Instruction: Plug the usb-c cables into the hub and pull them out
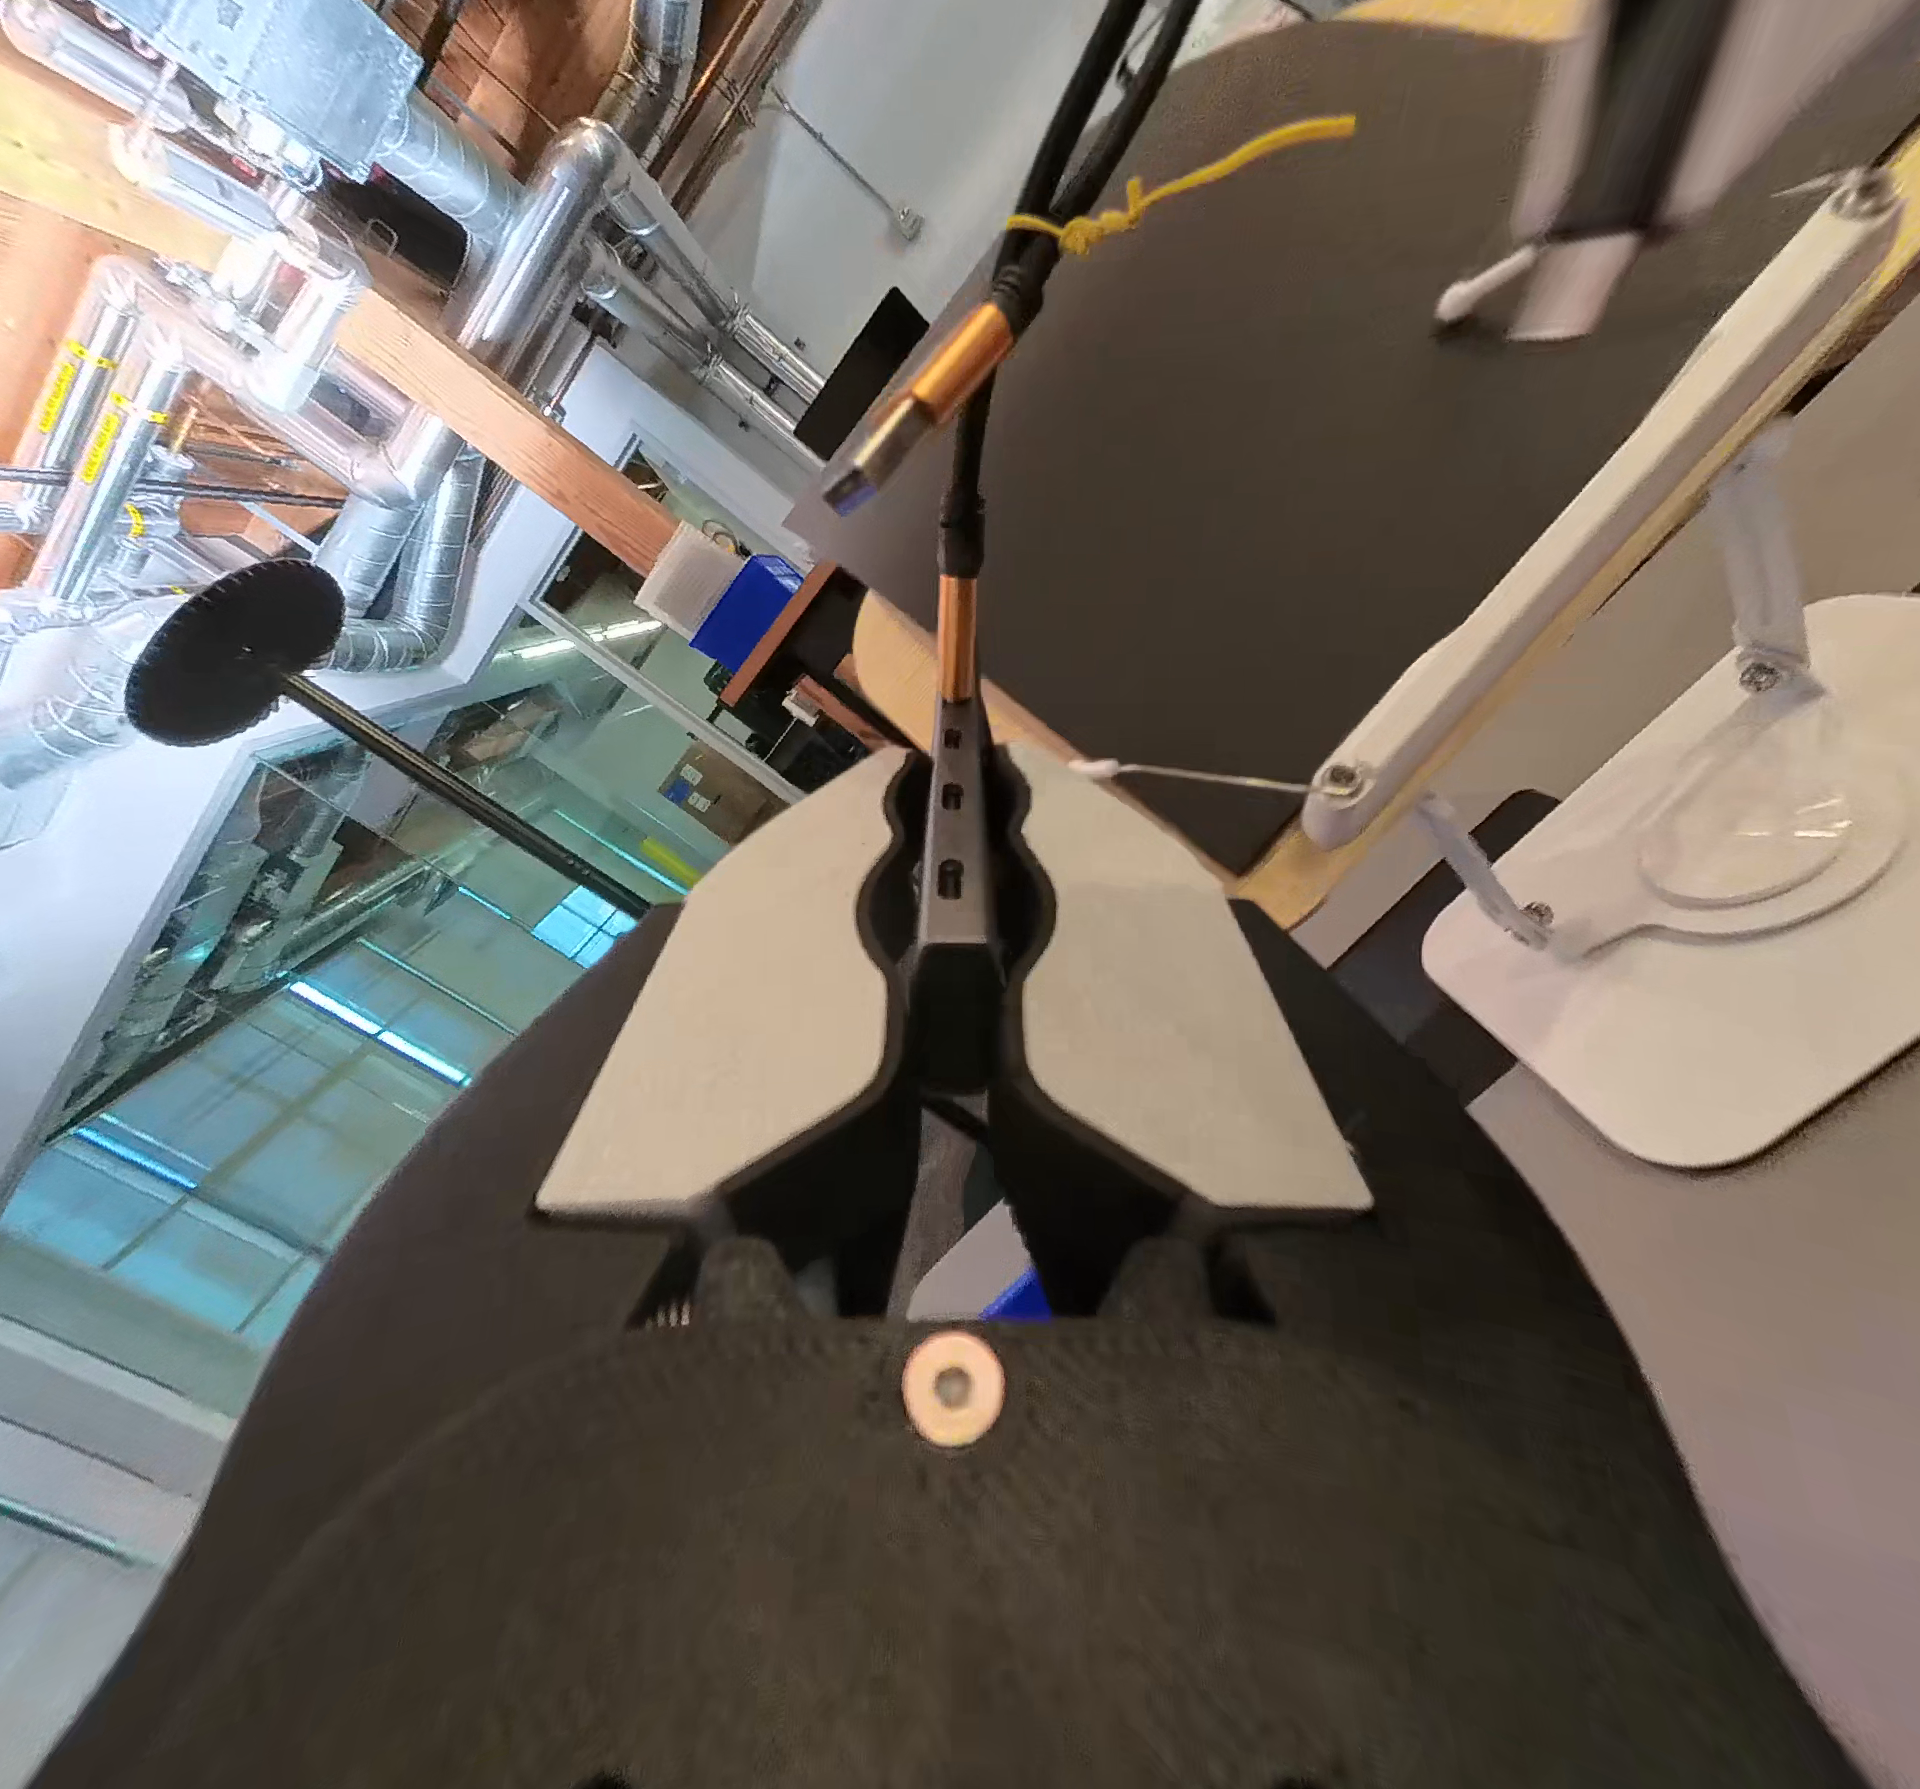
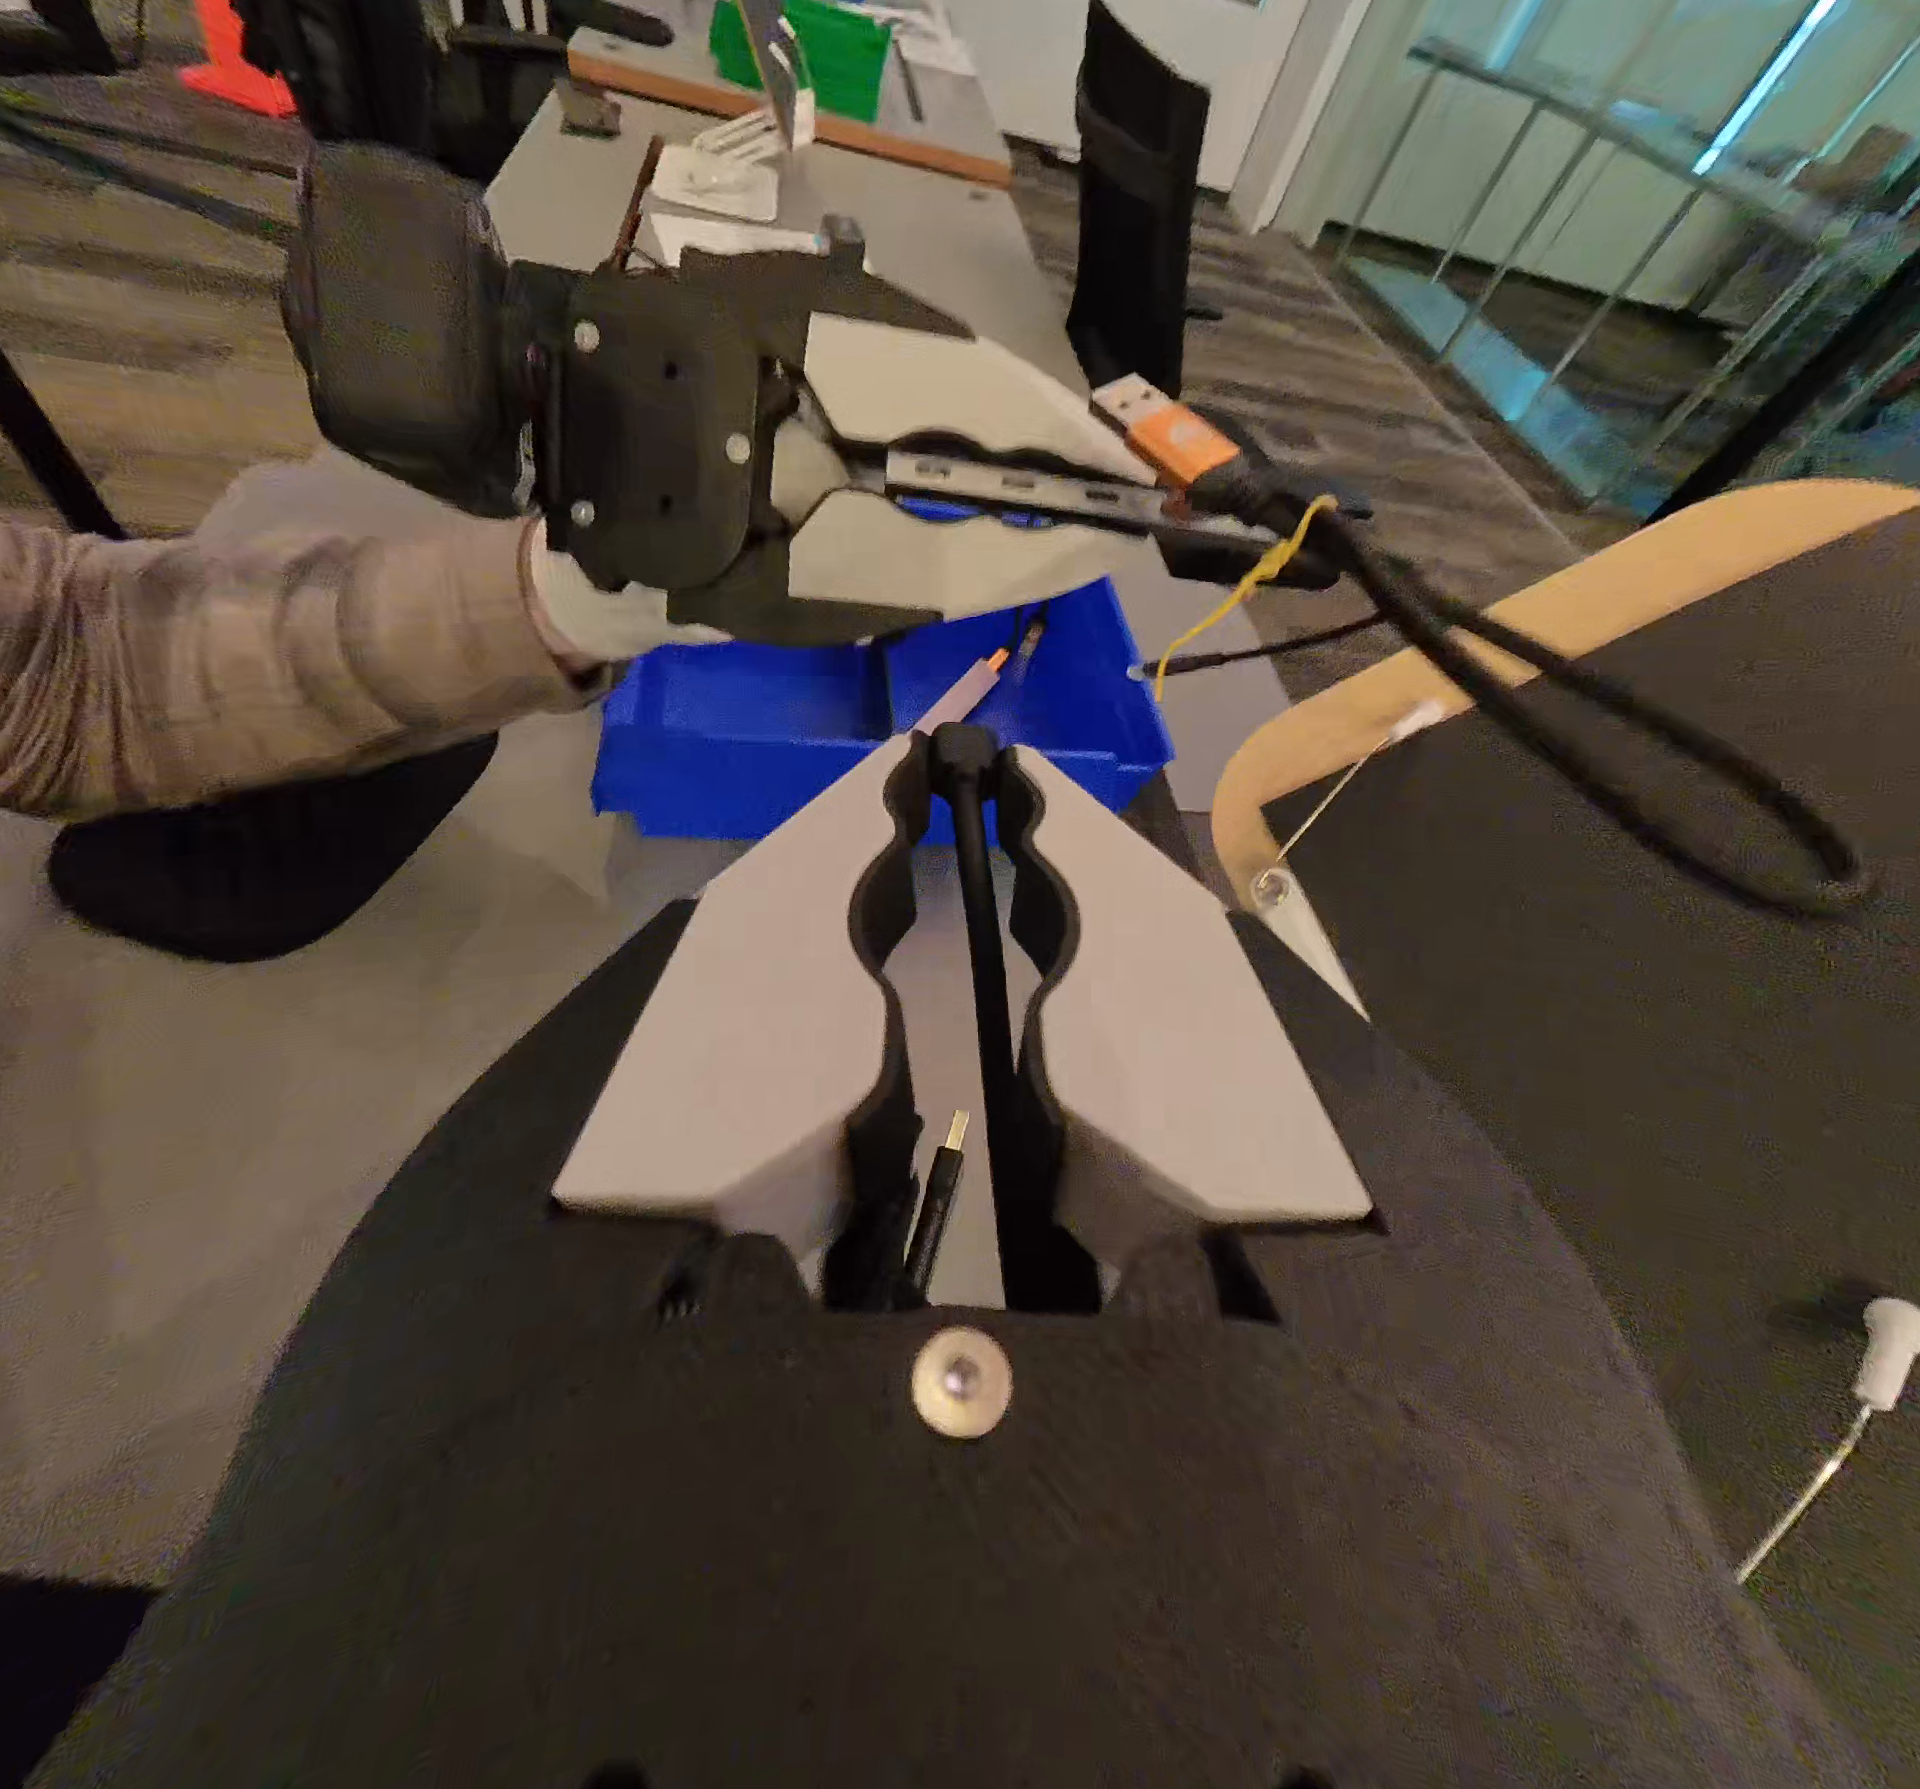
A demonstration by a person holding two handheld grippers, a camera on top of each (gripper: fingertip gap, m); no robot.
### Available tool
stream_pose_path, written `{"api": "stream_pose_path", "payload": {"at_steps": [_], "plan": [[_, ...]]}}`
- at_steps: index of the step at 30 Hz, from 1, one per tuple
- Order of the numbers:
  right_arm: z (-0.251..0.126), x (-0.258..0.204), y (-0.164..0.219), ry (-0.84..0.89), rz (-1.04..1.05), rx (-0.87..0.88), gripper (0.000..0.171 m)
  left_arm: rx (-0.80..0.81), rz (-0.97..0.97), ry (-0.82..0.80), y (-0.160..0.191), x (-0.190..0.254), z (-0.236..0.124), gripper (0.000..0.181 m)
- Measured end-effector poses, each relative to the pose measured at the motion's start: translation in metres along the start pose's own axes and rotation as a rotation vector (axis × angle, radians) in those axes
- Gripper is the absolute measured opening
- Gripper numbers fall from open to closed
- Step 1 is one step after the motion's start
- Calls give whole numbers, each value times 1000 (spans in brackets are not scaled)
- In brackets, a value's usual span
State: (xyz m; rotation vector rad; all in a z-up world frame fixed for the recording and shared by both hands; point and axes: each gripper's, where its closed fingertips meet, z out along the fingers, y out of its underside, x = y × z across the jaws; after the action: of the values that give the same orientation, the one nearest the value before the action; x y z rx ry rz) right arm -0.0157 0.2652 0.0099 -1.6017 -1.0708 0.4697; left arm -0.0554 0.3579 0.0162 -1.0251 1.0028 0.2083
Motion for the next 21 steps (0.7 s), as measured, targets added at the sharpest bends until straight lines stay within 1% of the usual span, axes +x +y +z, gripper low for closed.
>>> {"api": "stream_pose_path", "payload": {"at_steps": [2, 4, 6, 10, 12, 13, 14, 15, 16, 17, 18, 19, 20, 21], "plan": [[3, 2, 24, -61, 43, -55, 9, -25, 8, -17, 7, -7, 1, 11], [12, -8, 59, -189, 64, -138, 10, -42, 4, -19, 13, -12, 1, 11], [24, -14, 86, -296, 116, -163, 9, -49, 7, 0, 17, -11, 1, 11], [44, -35, 143, -528, 302, -257, 10, -58, 17, 0, 19, -11, 2, 11], [52, -42, 171, -585, 359, -325, 10, -58, 28, 8, 18, -8, 3, 11], [55, -41, 176, -588, 382, -333, 10, -55, 37, 12, 17, -6, 3, 11], [56, -39, 177, -578, 394, -337, 17, -53, 42, 16, 16, -4, 4, 11], [56, -36, 177, -553, 385, -346, 34, -53, 45, 21, 16, -1, 4, 11], [56, -32, 177, -517, 371, -366, 57, -53, 51, 27, 16, 1, 5, 11], [54, -28, 177, -477, 352, -389, 75, -54, 59, 26, 16, 2, 5, 11], [50, -29, 171, -470, 322, -388, 71, -54, 66, 24, 16, 3, 5, 11], [46, -29, 161, -461, 295, -356, 73, -51, 71, 27, 15, 4, 5, 11], [41, -29, 151, -453, 278, -329, 80, -48, 81, 29, 14, 6, 5, 11], [35, -29, 146, -435, 247, -338, 92, -46, 92, 25, 13, 6, 5, 11]]}}
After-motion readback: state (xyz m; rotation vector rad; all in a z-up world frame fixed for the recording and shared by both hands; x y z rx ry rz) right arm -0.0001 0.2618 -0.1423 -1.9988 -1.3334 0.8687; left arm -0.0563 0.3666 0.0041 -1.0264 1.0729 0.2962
